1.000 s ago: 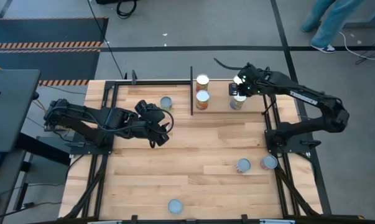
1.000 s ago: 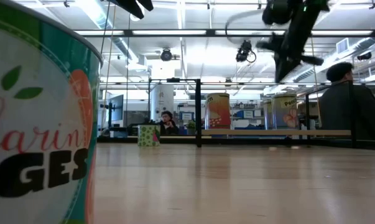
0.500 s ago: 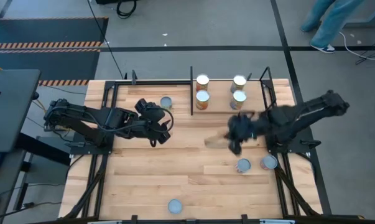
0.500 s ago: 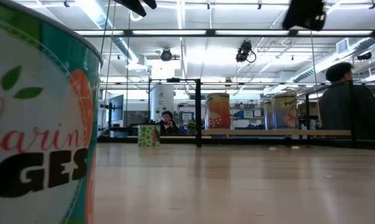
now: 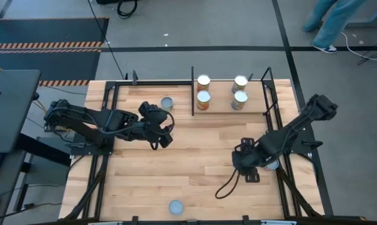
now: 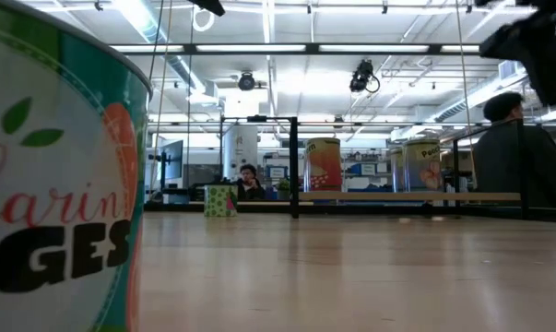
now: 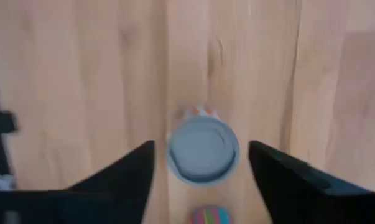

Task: Pick and place cans onto a shelf
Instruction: Put the small white can on the shelf, then put the small blue can on the shelf aligned with the other small white can

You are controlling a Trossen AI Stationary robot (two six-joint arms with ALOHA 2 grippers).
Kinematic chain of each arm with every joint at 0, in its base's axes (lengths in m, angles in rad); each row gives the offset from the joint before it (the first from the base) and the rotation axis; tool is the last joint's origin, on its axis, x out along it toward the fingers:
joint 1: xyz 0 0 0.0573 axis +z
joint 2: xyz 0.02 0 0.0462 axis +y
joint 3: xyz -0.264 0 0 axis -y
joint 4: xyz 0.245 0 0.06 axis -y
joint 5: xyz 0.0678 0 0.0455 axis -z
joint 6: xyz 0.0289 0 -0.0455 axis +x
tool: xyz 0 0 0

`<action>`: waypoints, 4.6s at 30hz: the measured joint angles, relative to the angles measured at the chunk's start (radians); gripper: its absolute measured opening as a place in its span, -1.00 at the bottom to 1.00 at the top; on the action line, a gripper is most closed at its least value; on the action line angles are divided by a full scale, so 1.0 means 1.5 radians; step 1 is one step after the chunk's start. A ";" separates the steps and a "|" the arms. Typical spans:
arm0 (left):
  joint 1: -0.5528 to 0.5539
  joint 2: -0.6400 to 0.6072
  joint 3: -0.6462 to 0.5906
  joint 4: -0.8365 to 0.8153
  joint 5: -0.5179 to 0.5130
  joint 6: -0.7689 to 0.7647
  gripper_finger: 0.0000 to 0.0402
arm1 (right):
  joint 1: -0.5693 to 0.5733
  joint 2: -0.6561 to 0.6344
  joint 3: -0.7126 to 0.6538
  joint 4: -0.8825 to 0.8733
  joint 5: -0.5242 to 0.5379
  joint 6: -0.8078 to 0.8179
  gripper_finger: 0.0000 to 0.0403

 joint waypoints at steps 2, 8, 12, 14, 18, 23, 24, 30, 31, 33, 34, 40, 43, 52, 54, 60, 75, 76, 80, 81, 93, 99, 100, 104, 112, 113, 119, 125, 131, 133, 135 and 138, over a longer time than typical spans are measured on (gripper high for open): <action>0.000 0.001 0.000 0.001 0.000 -0.002 0.23 | 0.000 0.028 0.000 -0.003 0.000 -0.010 0.57; 0.000 0.001 0.000 0.000 0.010 -0.003 0.23 | -0.005 0.096 0.000 0.002 -0.059 -0.044 0.96; 0.000 0.001 0.000 0.000 0.010 -0.003 0.23 | -0.001 0.104 -0.004 0.010 -0.050 -0.062 0.93; 0.000 0.001 0.000 0.000 0.010 -0.004 0.23 | -0.001 0.099 -0.016 0.015 -0.045 -0.064 0.94; 0.000 0.001 0.000 -0.001 0.010 -0.004 0.23 | -0.006 0.090 -0.056 0.031 -0.067 -0.062 0.98; 0.000 0.001 0.000 -0.007 0.055 -0.003 0.23 | -0.005 0.088 -0.100 0.066 -0.079 -0.065 0.98; 0.000 0.001 0.000 -0.014 0.083 0.004 0.23 | -0.005 0.088 -0.107 0.075 -0.077 -0.066 0.98; 0.000 0.000 0.000 -0.140 0.217 0.009 0.23 | -0.012 0.088 -0.135 0.131 -0.066 -0.057 0.95; 0.000 -0.002 0.000 -0.160 0.219 0.002 0.23 | -0.013 0.088 -0.137 0.130 -0.066 -0.051 0.92; 0.000 -0.011 0.000 -0.194 0.220 -0.005 0.23 | -0.018 0.088 -0.137 0.122 -0.065 -0.043 0.84; 0.001 -0.015 0.000 -0.203 0.219 -0.012 0.23 | -0.022 0.087 -0.137 0.119 -0.065 -0.042 0.78; 0.002 -0.061 0.000 -0.221 0.185 -0.028 0.23 | -0.086 0.088 -0.083 0.080 -0.092 -0.068 0.42; 0.007 -0.086 0.000 -0.216 0.171 -0.011 0.23 | -0.160 0.087 -0.009 0.028 -0.094 -0.121 0.42; 0.037 -0.117 0.000 -0.212 0.133 0.052 0.23 | -0.434 0.090 0.215 -0.105 0.032 -0.316 0.42; 0.036 -0.117 0.000 -0.211 0.133 0.067 0.23 | -0.486 0.092 0.238 -0.114 0.053 -0.351 0.42; 0.036 -0.117 0.000 -0.170 0.131 0.091 0.23 | -0.615 0.093 0.260 -0.096 0.083 -0.469 0.42; 0.212 -0.117 0.000 0.046 0.232 0.217 0.23 | -0.790 0.244 0.356 -0.051 0.101 -0.710 0.42; 0.229 -0.117 0.000 0.049 0.232 0.222 0.23 | -0.801 0.255 0.362 -0.050 0.101 -0.721 0.42; 0.280 -0.117 0.000 0.052 0.232 0.229 0.23 | -0.835 0.286 0.369 -0.051 0.076 -0.758 0.43; 0.291 -0.117 0.000 0.052 0.232 0.229 0.23 | -0.840 0.292 0.369 -0.047 0.073 -0.761 0.44; 0.351 -0.117 0.000 0.055 0.232 0.254 0.23 | -0.871 0.334 0.367 0.003 0.026 -0.765 0.52; 0.351 -0.117 0.000 0.054 0.232 0.268 0.23 | -0.871 0.335 0.366 0.022 0.043 -0.775 0.68; 0.349 -0.117 0.000 0.053 0.232 0.269 0.23 | -0.871 0.335 0.366 0.020 0.044 -0.776 0.71; 0.348 -0.117 0.000 0.048 0.232 0.267 0.23 | -0.871 0.335 0.366 0.015 0.042 -0.778 0.75; 0.348 -0.117 0.000 0.043 0.232 0.266 0.23 | -0.871 0.318 0.366 0.028 0.043 -0.773 0.75; 0.348 -0.117 0.000 0.043 0.232 0.266 0.23 | -0.871 0.315 0.366 0.029 0.043 -0.771 0.75; 0.348 -0.117 0.000 0.043 0.232 0.266 0.23 | -0.871 0.260 0.365 0.030 0.043 -0.738 0.74; 0.348 -0.117 0.000 0.044 0.258 0.276 0.23 | -0.852 0.163 0.365 0.010 0.023 -0.660 0.73; 0.344 -0.117 0.000 0.048 0.271 0.299 0.23 | -0.696 0.075 0.365 -0.026 0.008 -0.535 0.73; 0.333 -0.118 0.000 0.048 0.271 0.299 0.23 | -0.619 0.055 0.365 -0.052 0.015 -0.469 0.73; 0.312 -0.123 -0.001 0.043 0.271 0.296 0.23 | -0.531 0.040 0.358 -0.085 0.038 -0.405 0.73; 0.269 -0.125 -0.001 0.035 0.272 0.295 0.23 | -0.393 0.019 0.328 -0.136 0.041 -0.290 0.73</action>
